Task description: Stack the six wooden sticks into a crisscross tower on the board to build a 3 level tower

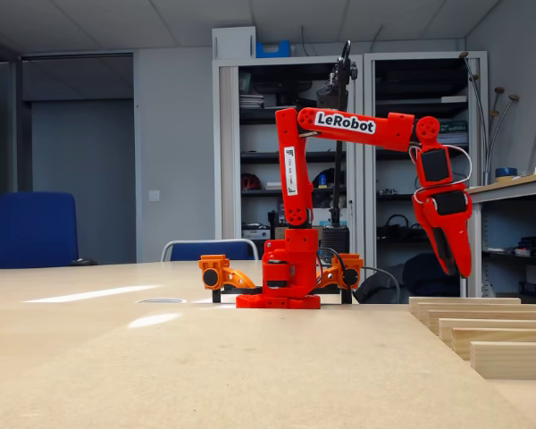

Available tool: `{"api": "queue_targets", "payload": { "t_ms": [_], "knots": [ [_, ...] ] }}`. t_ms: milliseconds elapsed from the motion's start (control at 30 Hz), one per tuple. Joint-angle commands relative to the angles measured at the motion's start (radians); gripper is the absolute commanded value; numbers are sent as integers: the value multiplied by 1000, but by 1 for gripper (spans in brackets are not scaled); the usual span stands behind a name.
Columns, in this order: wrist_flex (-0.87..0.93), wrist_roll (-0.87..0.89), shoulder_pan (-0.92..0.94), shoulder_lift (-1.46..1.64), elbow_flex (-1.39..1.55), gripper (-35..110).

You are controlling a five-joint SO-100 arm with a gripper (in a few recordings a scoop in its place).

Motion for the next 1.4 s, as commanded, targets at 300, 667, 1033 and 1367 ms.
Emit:
{"api": "queue_targets", "payload": {
  "t_ms": [300, 667, 1033, 1367],
  "knots": [
    [-84, 12, -34, -40, 3, 19],
    [-164, 9, -41, -58, 51, 23],
    [-244, 35, -64, -67, 100, 24],
    [-331, 25, -60, -77, 158, 17]
  ]
}}
